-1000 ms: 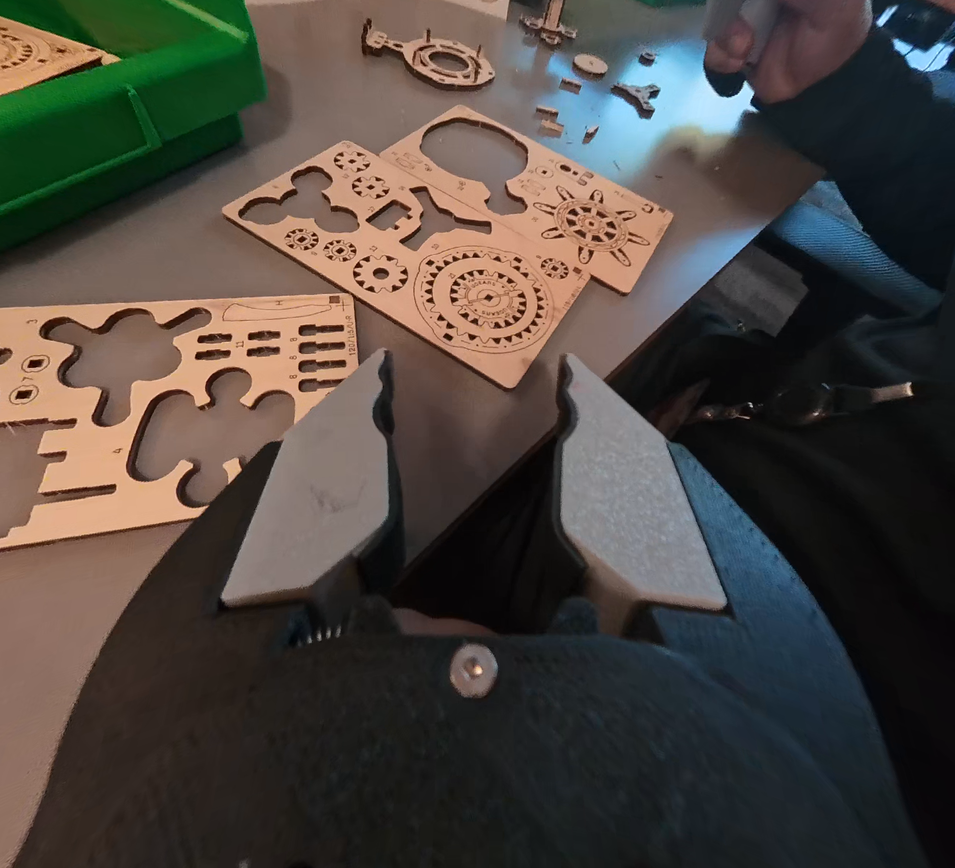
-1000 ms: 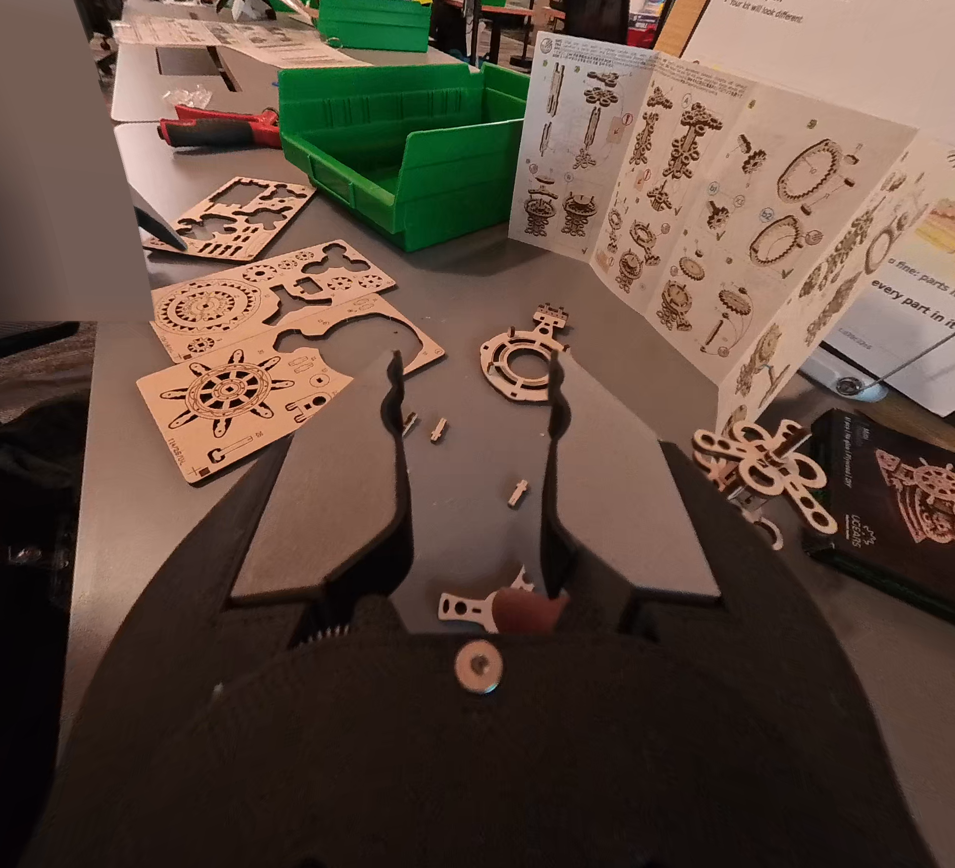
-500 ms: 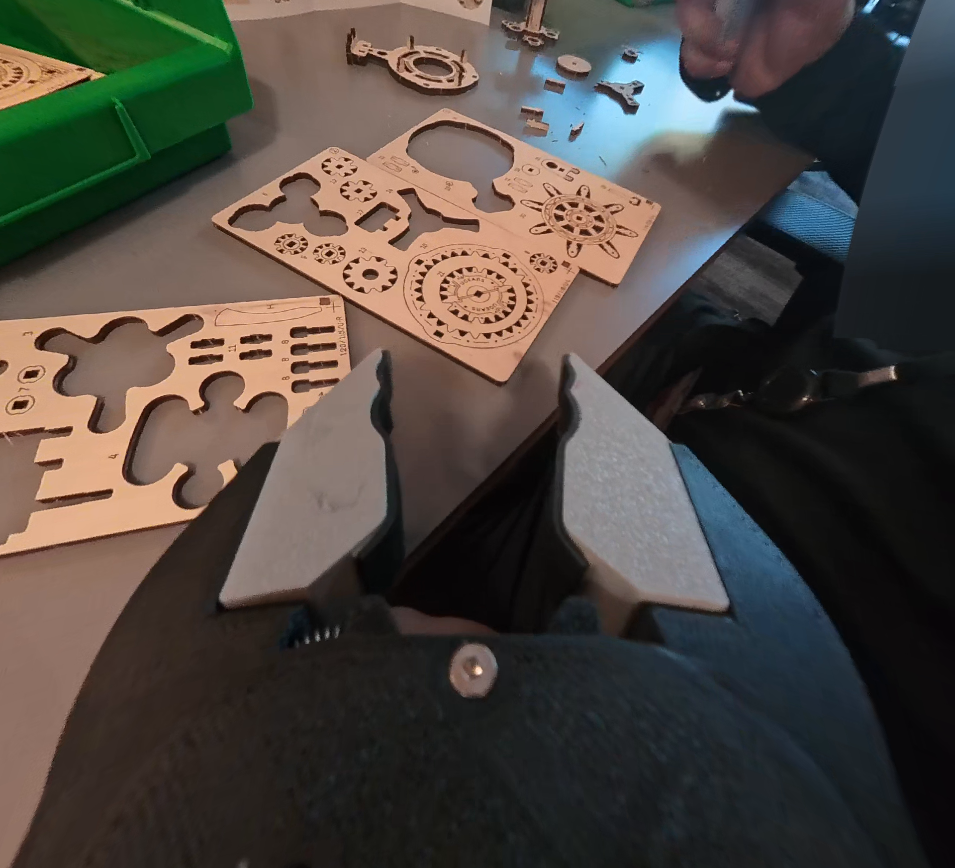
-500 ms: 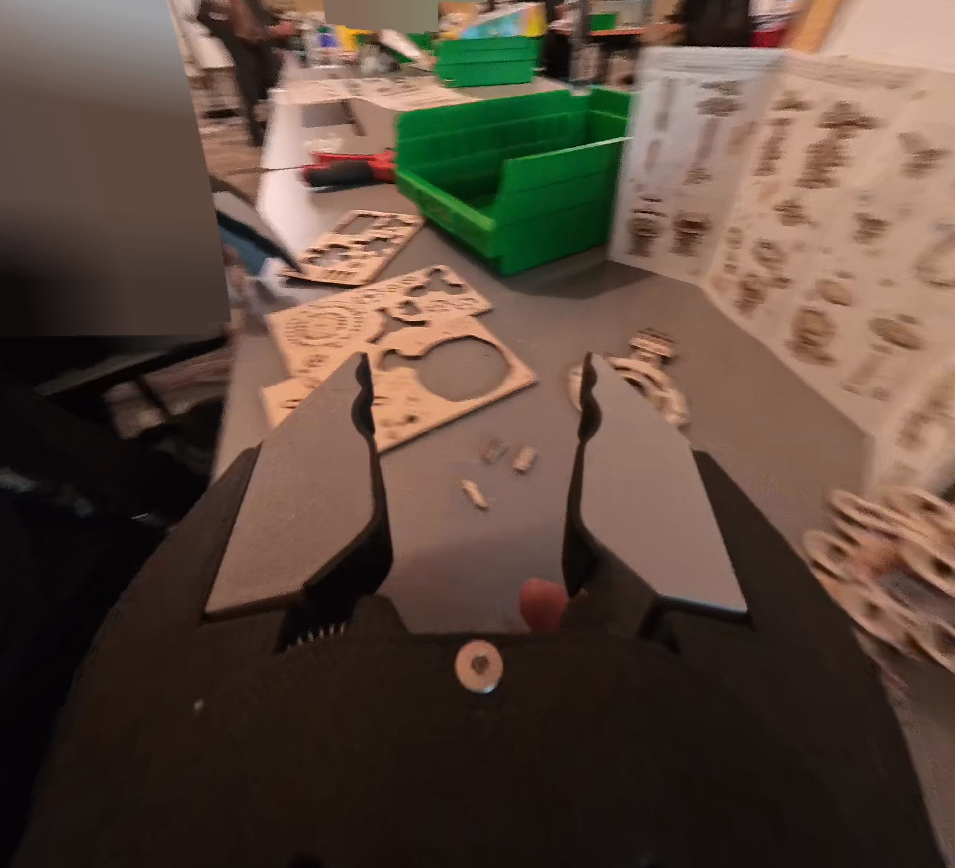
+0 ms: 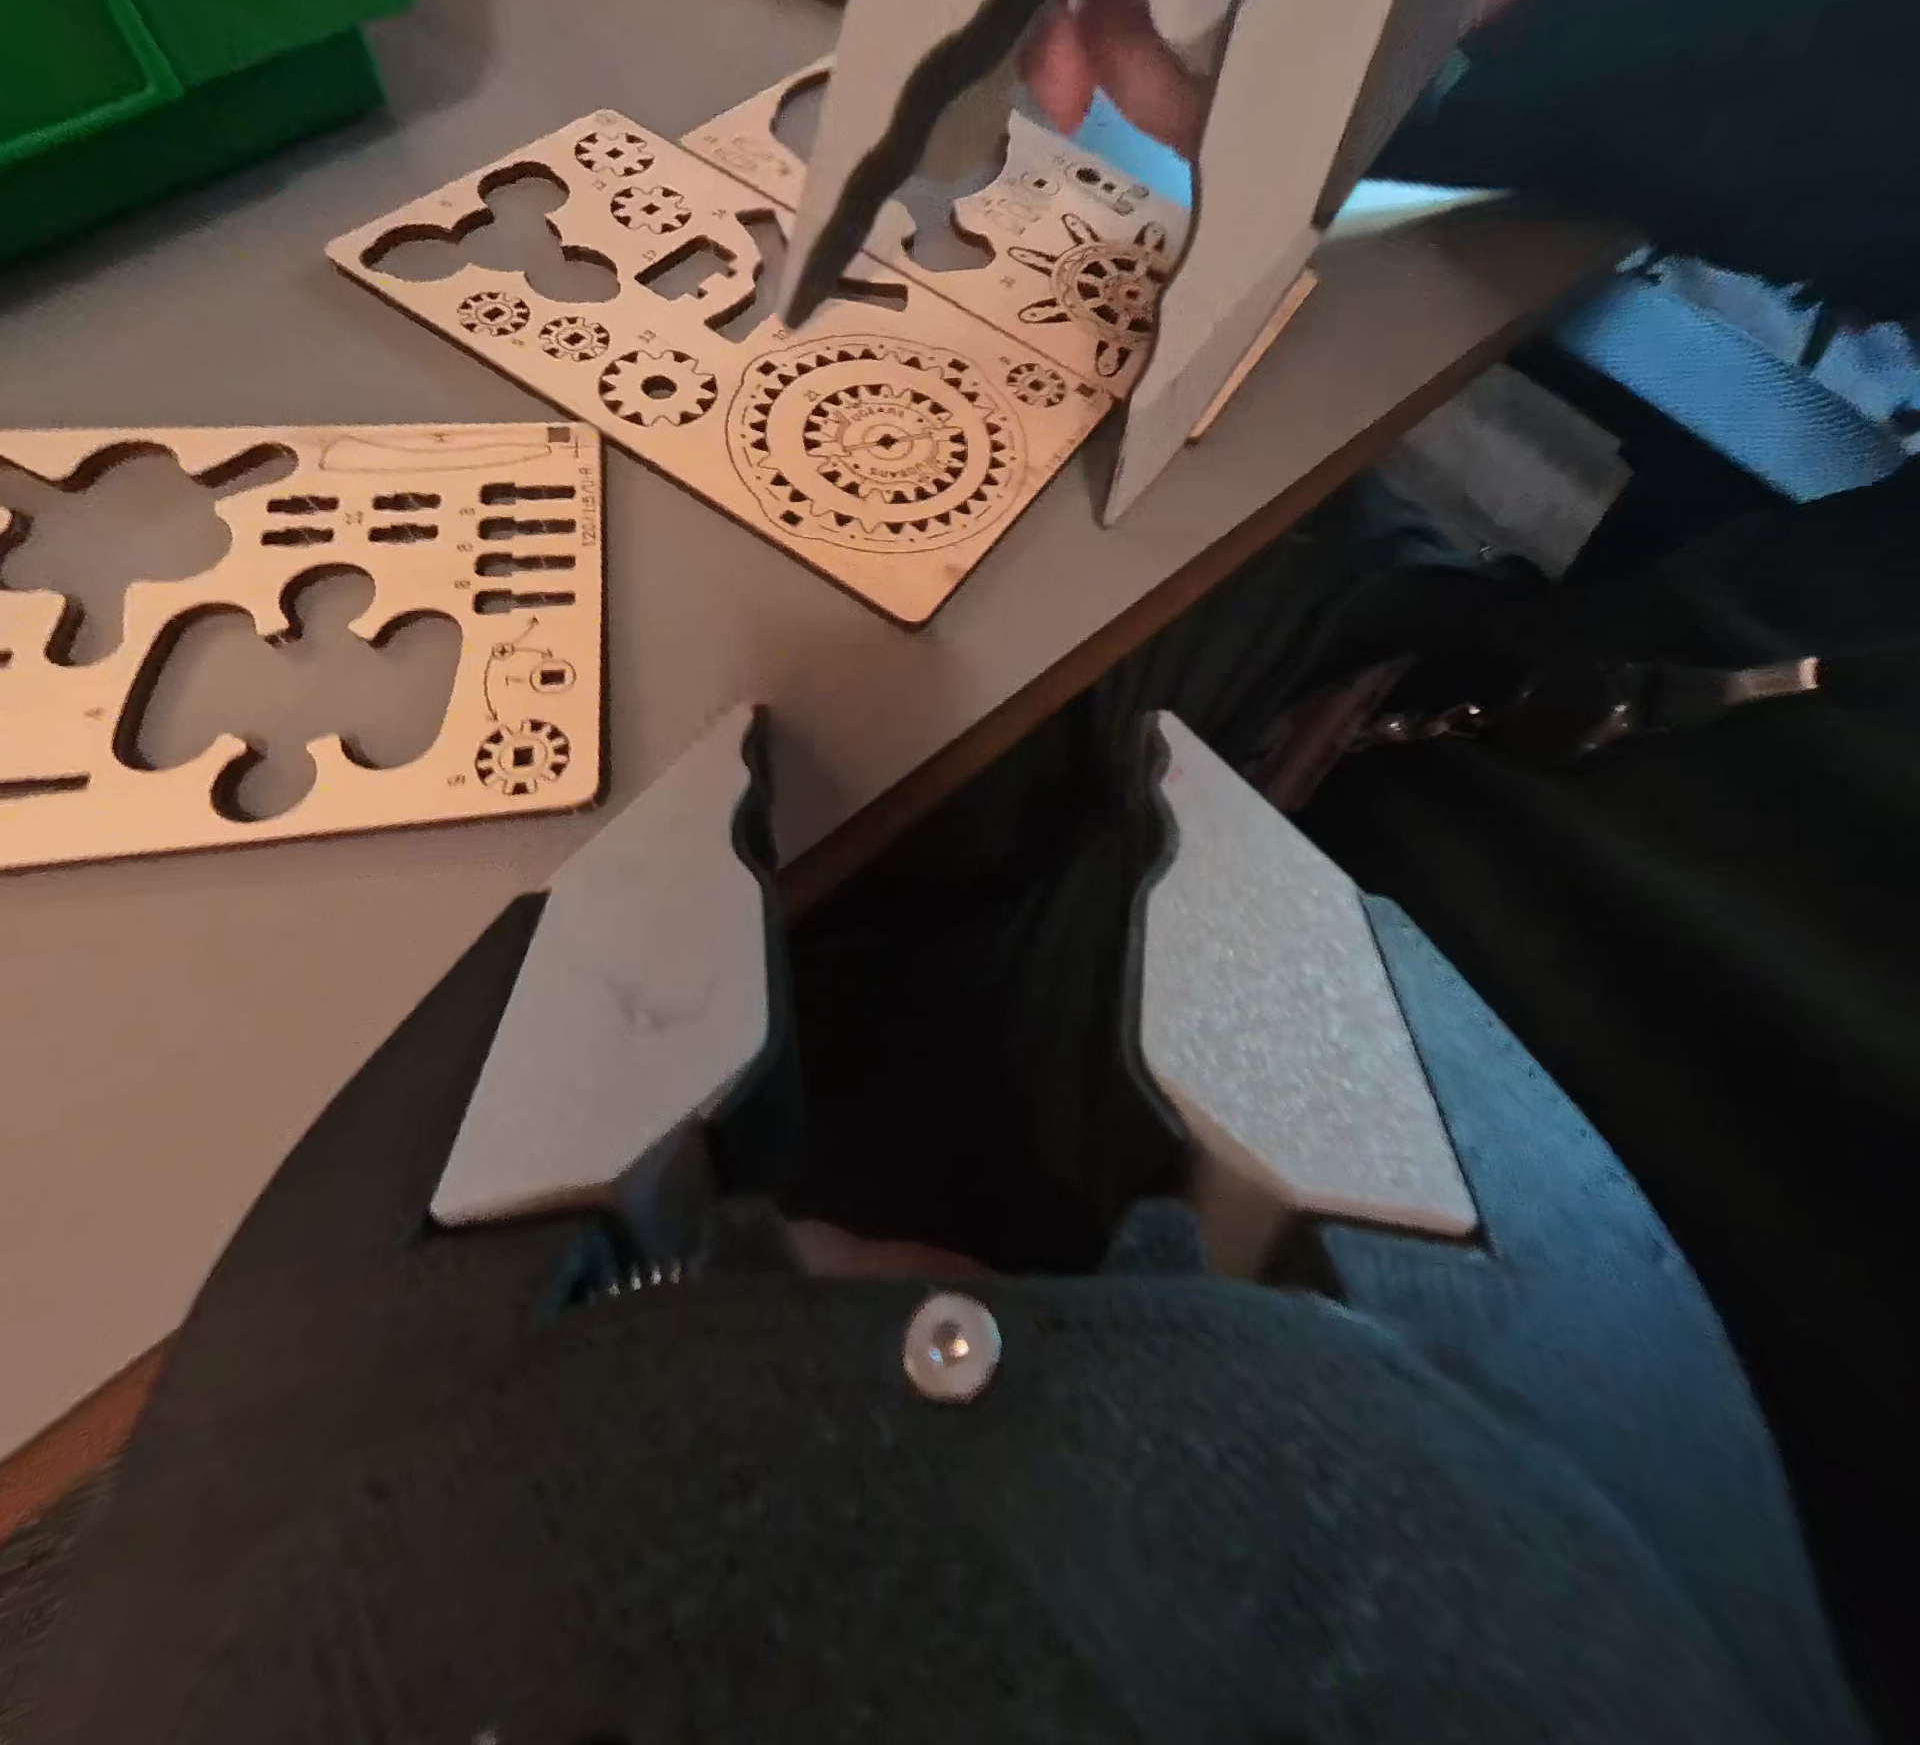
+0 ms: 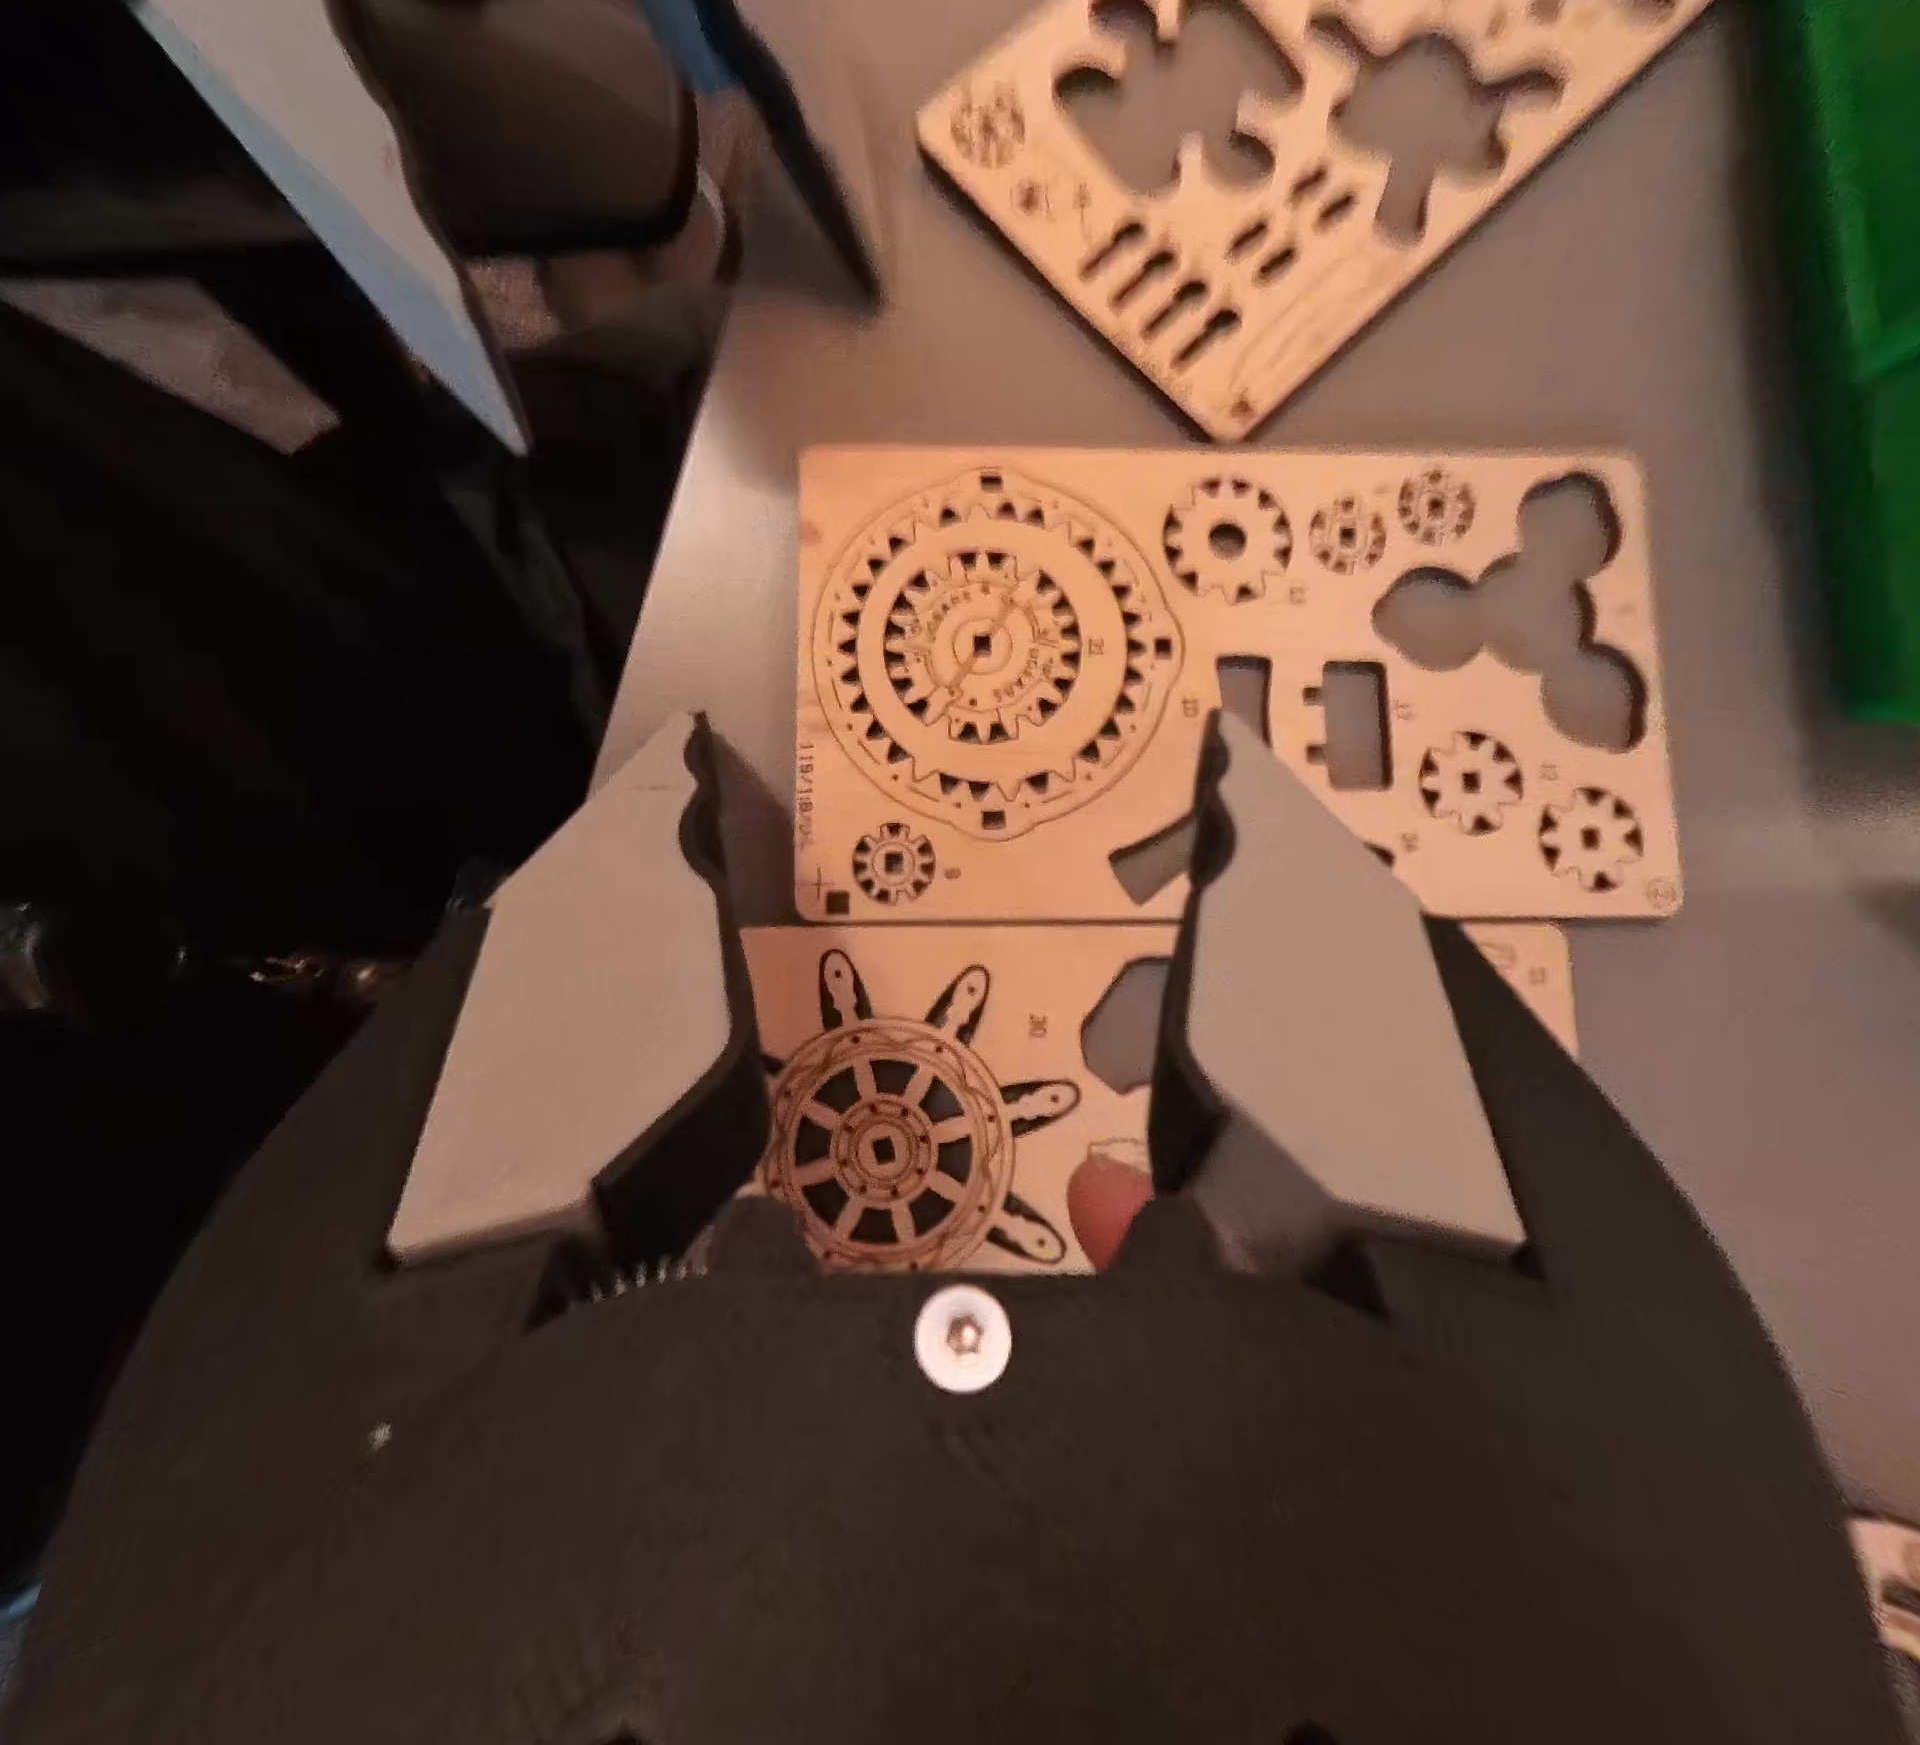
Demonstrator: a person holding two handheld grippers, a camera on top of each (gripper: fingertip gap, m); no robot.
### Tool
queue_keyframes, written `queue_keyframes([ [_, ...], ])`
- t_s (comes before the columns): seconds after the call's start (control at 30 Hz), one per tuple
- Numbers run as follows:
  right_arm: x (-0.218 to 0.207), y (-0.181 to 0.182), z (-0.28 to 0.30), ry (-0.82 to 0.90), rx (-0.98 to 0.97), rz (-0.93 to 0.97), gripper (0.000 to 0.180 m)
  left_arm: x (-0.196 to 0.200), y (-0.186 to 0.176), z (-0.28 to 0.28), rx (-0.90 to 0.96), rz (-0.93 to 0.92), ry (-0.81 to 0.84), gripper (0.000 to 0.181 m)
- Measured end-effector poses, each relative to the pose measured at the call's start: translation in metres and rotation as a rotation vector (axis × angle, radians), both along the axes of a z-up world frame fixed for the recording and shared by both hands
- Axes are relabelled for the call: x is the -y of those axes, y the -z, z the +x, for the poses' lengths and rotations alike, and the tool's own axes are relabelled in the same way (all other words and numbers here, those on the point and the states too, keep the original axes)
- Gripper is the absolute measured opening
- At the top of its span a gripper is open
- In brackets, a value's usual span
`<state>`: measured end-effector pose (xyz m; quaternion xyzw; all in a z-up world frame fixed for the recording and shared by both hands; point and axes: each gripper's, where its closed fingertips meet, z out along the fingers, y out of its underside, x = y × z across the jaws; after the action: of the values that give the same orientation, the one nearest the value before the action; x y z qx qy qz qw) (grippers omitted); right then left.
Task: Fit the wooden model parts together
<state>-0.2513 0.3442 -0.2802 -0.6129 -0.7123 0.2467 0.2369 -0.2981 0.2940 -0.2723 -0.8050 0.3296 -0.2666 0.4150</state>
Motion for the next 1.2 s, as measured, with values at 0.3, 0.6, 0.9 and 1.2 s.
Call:
queue_keyframes([
  [0.3, 0.045, -0.003, 0.007, -0.159, -0.055, -0.069, 0.071, 0.013, -0.005, 0.017, 0.133, -0.085, 0.032, 0.061],
  [0.6, 0.077, -0.008, 0.020, -0.286, -0.068, -0.190, 0.061, 0.054, 0.002, 0.037, 0.333, -0.421, 0.180, 0.057],
  [0.9, 0.090, -0.027, 0.027, -0.355, -0.131, -0.242, 0.058, 0.039, -0.003, 0.054, 0.586, -0.493, 0.111, 0.003],
  [1.2, -0.030, -0.103, 0.030, 0.150, -0.490, -0.117, 0.066, 0.038, -0.019, 0.055, 0.489, -0.426, 0.128, 0.000],
])
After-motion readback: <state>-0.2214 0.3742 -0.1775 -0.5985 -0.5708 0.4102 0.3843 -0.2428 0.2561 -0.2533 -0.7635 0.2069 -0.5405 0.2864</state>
